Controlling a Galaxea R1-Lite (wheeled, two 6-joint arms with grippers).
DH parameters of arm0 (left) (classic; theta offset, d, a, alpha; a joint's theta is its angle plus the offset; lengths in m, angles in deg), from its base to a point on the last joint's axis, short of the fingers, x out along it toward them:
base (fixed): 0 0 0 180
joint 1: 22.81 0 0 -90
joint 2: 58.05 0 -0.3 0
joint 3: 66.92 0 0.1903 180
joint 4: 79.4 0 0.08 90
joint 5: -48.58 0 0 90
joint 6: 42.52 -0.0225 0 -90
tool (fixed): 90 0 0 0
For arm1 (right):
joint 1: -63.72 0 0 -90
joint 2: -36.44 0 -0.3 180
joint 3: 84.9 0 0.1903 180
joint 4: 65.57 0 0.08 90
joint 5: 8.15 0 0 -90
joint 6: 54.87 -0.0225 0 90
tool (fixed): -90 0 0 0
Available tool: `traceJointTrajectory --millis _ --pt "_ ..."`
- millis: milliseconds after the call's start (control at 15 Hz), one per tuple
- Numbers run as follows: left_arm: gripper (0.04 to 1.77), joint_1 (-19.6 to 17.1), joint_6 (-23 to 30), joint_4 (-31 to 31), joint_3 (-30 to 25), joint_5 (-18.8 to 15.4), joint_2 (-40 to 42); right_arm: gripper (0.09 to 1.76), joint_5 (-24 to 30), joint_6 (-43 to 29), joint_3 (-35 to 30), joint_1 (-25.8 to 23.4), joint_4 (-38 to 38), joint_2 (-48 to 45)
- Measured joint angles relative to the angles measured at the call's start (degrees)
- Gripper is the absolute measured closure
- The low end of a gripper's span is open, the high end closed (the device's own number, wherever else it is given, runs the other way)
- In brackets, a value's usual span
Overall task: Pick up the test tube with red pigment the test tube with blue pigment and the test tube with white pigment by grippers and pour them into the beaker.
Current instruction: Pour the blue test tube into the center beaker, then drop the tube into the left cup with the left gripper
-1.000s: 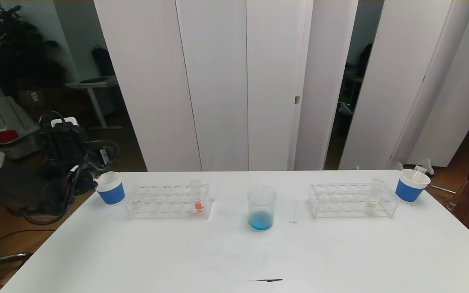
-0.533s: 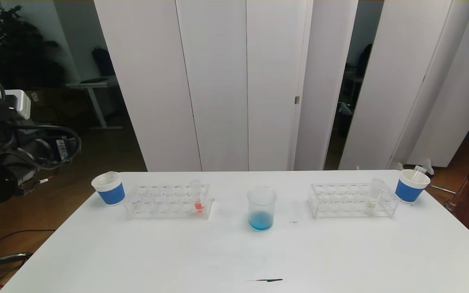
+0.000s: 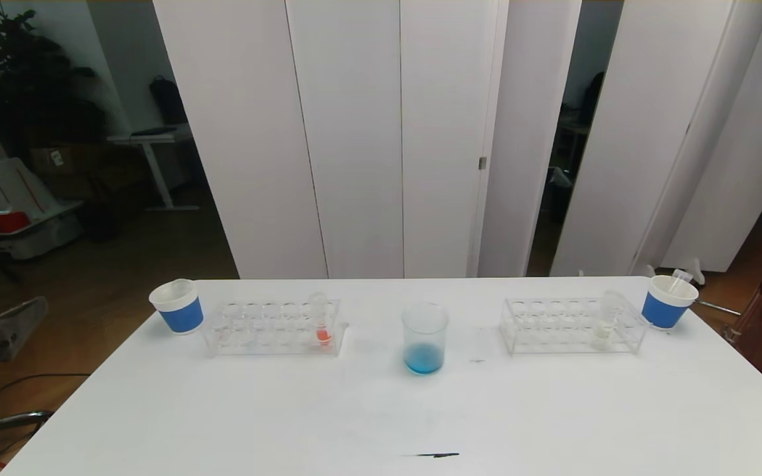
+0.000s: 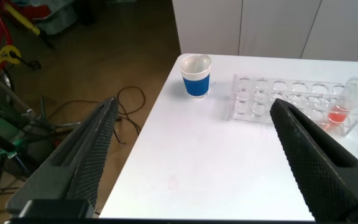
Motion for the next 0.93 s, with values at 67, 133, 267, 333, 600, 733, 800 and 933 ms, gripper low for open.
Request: traceJointTrajectory --millis 67,133,267,333,600,733,800,933 --pt "0.06 0.0 -0.1 1.8 -2.3 -1.0 4.7 0.1 0.0 0.0 0.0 0.0 0.0 0.0" --pt "0.06 0.0 -0.1 4.1 -4.4 -2.2 9.4 0.1 0.0 0.0 0.0 0.0 0.0 0.0" --pt "0.06 0.0 -0.5 9.9 -7.3 -4.4 18.4 0.1 0.0 0.0 0.0 0.0 0.0 0.0" --pt "0.06 0.1 -0.9 12.9 -8.3 -5.2 22.6 0.1 0.0 0.0 0.0 0.0 0.0 0.0" --pt "0.06 1.3 -1.8 15.4 -13.3 -5.5 34.9 0.1 0.0 0.0 0.0 0.0 0.0 0.0" --pt "0.06 1.6 -2.0 13.3 -15.1 -5.8 37.2 0.1 0.0 0.0 0.0 0.0 0.0 0.0" --pt "0.06 1.9 -2.1 13.6 -15.5 -5.9 38.0 0.1 0.0 0.0 0.0 0.0 0.0 0.0" --pt "0.06 4.8 -2.2 14.0 -15.8 -5.5 39.4 0.1 0.0 0.0 0.0 0.0 0.0 0.0"
